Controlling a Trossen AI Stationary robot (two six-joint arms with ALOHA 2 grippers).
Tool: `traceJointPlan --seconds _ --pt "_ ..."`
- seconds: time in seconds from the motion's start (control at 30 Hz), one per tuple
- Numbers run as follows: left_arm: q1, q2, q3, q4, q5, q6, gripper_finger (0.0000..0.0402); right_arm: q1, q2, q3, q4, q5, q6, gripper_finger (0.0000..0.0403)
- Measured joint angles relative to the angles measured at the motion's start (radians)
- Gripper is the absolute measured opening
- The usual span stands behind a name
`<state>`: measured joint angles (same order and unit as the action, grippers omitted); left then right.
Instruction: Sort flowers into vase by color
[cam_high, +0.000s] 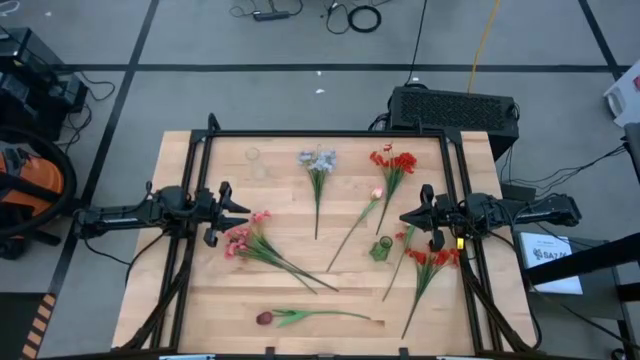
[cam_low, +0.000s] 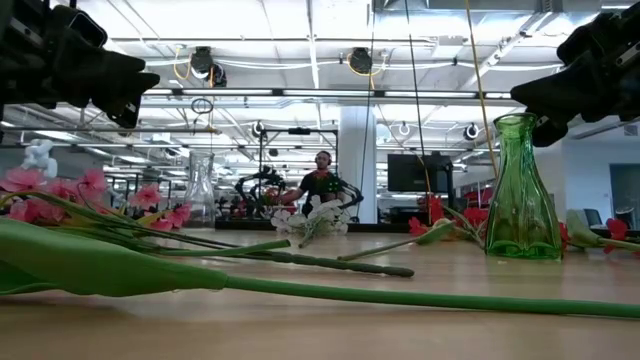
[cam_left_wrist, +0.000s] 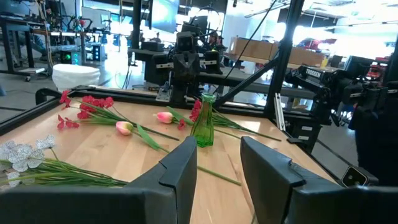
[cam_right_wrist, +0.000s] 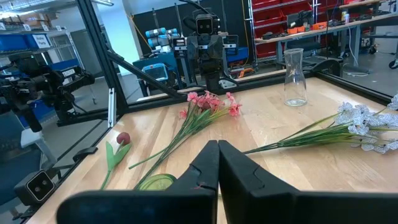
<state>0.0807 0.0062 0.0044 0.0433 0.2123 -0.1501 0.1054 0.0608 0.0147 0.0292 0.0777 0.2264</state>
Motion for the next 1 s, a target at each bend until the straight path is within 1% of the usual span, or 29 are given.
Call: traceJointPlan --seconds 1.0 --pt "0.0 0.0 0.0 0.006 -0.003 -0.002 0.013 0.0 0.0 0.0 0.0 0.0 0.0 0.0"
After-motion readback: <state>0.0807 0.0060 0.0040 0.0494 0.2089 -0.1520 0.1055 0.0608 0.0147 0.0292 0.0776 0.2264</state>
